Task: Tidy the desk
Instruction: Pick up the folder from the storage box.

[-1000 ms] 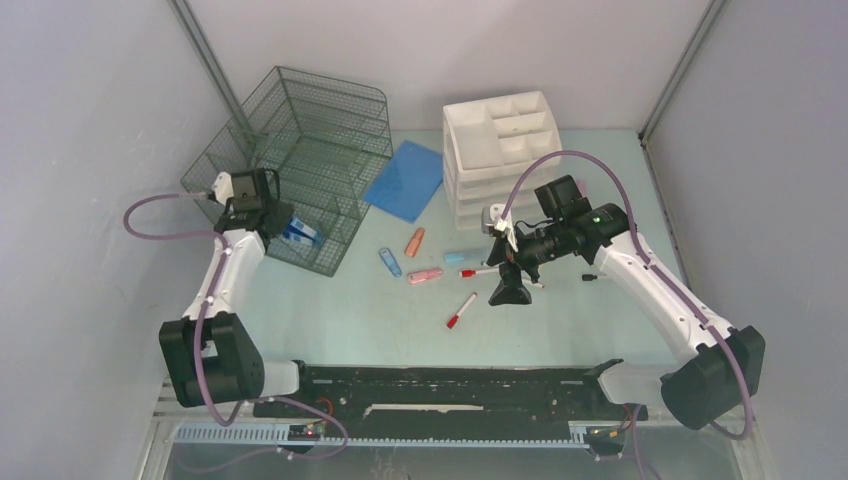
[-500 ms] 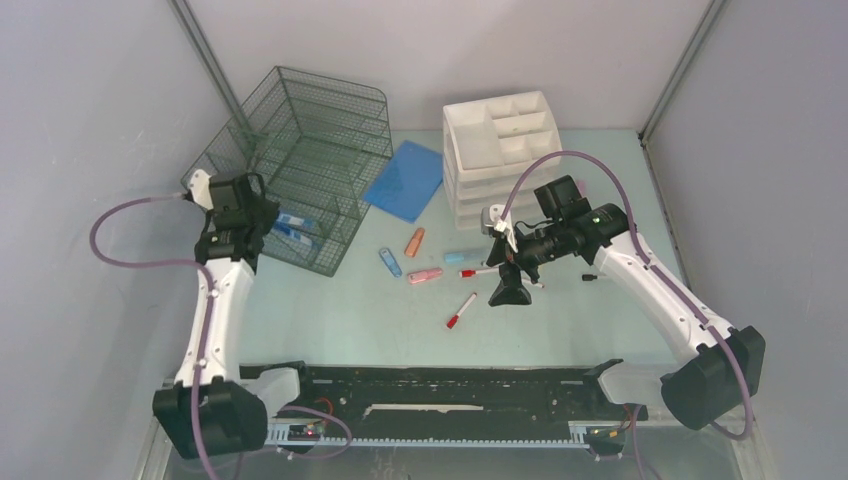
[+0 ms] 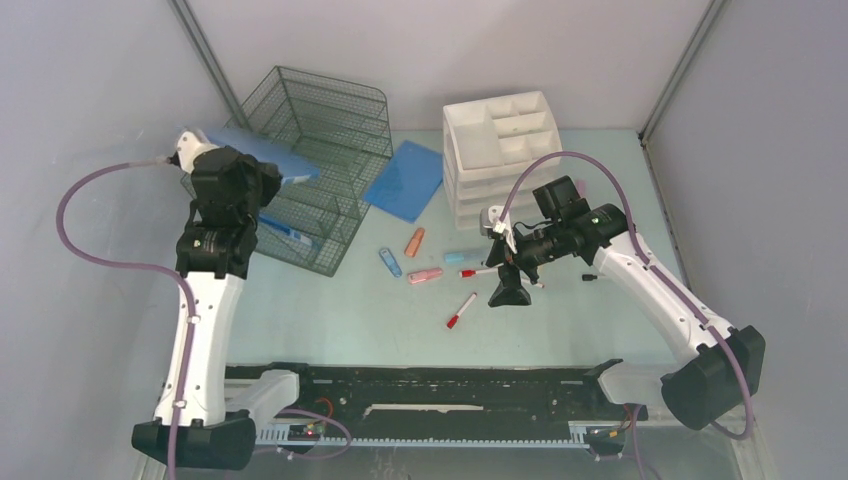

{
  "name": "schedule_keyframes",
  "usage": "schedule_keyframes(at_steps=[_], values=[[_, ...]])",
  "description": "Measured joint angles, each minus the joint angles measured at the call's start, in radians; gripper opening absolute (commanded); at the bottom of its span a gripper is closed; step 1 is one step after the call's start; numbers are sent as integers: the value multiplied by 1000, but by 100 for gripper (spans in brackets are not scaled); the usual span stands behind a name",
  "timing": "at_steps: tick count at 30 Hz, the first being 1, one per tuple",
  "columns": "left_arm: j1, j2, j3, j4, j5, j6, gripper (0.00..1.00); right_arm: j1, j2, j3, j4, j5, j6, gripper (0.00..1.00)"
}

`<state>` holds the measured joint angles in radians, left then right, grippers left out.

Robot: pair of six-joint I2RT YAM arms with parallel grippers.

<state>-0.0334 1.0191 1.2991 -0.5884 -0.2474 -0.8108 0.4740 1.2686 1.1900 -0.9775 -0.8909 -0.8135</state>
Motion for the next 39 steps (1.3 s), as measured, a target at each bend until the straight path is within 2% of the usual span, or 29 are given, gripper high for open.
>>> schedule_keyframes(at_steps=[11, 21, 31, 39], values=[[-34, 87, 59, 8, 8, 10, 0, 1, 0, 0, -2, 8, -9, 100], [-35, 66, 55, -33, -93, -27, 0, 7, 0, 0, -7, 17, -11, 100], [-32, 121, 55, -90, -174, -81, 0, 7, -1, 0, -7, 18, -11, 100], [59, 237, 37, -49, -148, -98, 0, 7, -3, 0, -7, 18, -12, 100]])
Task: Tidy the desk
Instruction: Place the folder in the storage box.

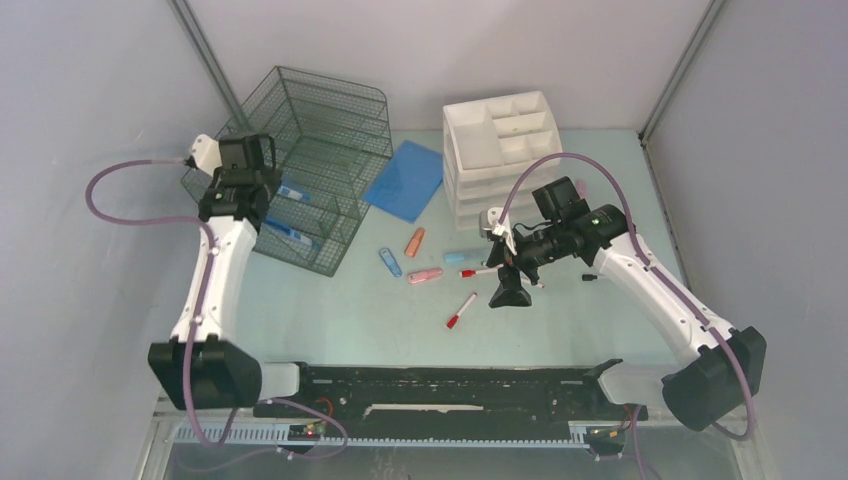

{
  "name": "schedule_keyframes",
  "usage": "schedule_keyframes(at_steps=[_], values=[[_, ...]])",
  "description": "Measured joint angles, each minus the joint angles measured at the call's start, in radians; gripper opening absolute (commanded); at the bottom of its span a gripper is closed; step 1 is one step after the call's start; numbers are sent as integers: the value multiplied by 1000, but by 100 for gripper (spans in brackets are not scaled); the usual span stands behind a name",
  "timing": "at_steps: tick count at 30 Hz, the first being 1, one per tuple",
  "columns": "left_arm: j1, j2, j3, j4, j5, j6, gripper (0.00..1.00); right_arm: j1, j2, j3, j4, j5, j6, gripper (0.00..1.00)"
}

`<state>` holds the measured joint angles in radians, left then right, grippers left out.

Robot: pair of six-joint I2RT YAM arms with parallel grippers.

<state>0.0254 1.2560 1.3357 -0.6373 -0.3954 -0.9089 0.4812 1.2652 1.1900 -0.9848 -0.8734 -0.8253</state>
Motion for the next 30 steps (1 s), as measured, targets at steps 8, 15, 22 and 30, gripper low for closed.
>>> schedule_keyframes(at_steps=[8, 15, 22, 30], values=[[29, 176, -12, 28, 56, 0, 3, 0, -3, 0, 0, 0, -1, 100], [31, 242, -11, 47, 82, 0, 49, 0, -3, 0, -1, 0, -3, 100], [41, 257, -12, 109, 133, 46, 65, 0, -3, 0, -2, 0, -4, 100], [41, -32, -198, 367, 266, 211, 100, 0, -3, 0, -5, 0, -7, 100]])
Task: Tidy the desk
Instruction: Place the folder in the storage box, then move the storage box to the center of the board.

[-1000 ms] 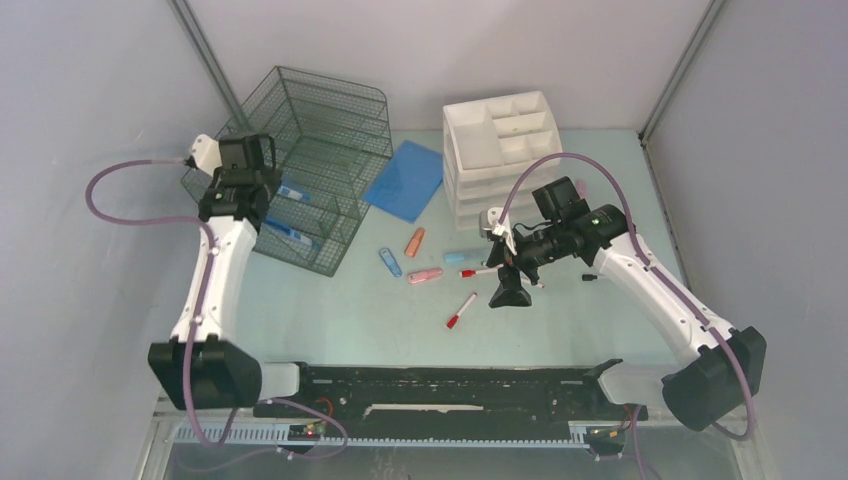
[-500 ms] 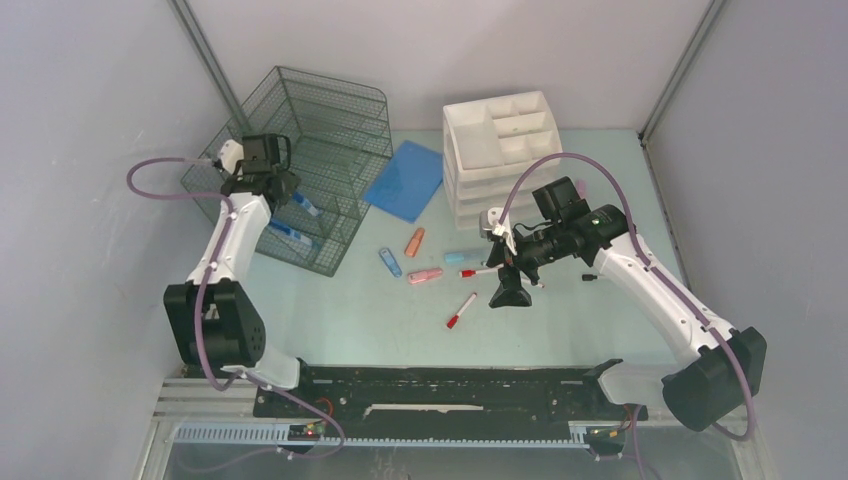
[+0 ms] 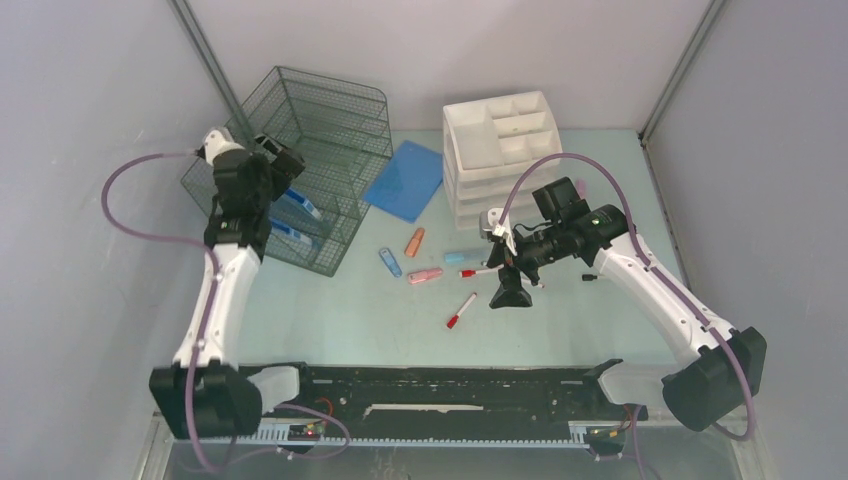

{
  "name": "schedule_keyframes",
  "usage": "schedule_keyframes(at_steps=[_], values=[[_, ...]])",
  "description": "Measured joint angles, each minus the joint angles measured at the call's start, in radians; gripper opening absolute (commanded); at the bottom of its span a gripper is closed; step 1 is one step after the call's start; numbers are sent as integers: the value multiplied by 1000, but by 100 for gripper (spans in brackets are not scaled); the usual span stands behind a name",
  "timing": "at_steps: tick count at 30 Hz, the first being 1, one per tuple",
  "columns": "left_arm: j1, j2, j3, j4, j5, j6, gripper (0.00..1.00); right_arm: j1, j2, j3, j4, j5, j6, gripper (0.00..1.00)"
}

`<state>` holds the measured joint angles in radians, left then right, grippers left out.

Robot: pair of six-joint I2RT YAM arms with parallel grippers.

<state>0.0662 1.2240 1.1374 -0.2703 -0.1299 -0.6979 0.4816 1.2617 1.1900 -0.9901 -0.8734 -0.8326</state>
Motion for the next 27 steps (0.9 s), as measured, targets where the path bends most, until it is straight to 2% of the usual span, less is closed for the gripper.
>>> schedule_keyframes(at_steps=[5, 9, 11, 15, 19, 24, 27], values=[[11, -164, -156, 241, 182, 6, 100, 0, 0, 0, -3, 0, 0, 100], [5, -126, -208, 359, 384, -27, 100, 0, -2, 0, -5, 0, 0, 100], [-41, -99, -206, 341, 404, 2, 100, 0, -3, 0, -5, 1, -1, 100], [-236, -87, -168, 216, 330, 126, 99, 0, -4, 0, -6, 2, -3, 100], [-425, -14, -51, 95, 156, 266, 94, 0, -4, 0, -8, 5, -4, 100], [-518, 188, 60, 24, -30, 381, 90, -1, -4, 0, -9, 6, -5, 100], [-543, 331, 114, -31, -88, 430, 89, -3, -4, 0, -10, 8, -7, 100]])
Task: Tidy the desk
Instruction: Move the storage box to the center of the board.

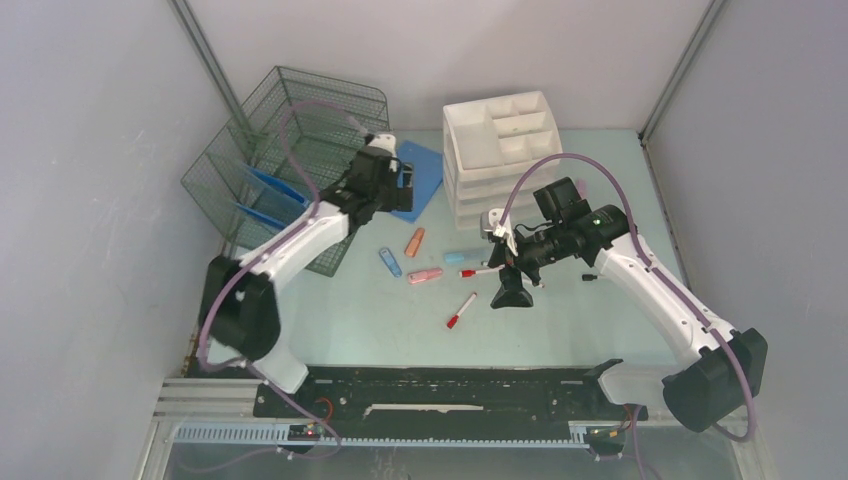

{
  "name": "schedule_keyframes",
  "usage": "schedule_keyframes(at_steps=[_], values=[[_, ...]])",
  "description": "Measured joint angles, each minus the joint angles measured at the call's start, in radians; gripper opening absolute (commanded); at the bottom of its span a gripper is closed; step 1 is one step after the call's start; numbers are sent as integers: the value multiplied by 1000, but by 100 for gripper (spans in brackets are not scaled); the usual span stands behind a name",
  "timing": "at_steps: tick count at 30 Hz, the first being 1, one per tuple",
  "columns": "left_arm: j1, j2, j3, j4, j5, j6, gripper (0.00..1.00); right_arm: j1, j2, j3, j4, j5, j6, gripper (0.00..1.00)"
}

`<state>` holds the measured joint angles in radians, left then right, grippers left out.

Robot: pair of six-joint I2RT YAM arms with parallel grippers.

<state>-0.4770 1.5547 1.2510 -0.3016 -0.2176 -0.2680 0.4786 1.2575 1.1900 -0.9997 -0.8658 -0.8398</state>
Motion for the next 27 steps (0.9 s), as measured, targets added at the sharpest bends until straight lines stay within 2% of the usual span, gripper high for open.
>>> schedule_keyframes(at_steps=[9, 13, 17, 27], values=[[-48, 343, 252, -126, -103, 117, 81, -2, 0, 0, -3, 1, -5, 100], [-79, 466, 389, -159, -172, 164, 73, -6, 0, 0, -4, 2, -8, 100], [-100, 553, 468, -190, -208, 202, 67, -7, 0, 0, -5, 4, -9, 100], [-102, 692, 588, -274, -220, 291, 65, -7, 0, 0, -6, 6, -11, 100]])
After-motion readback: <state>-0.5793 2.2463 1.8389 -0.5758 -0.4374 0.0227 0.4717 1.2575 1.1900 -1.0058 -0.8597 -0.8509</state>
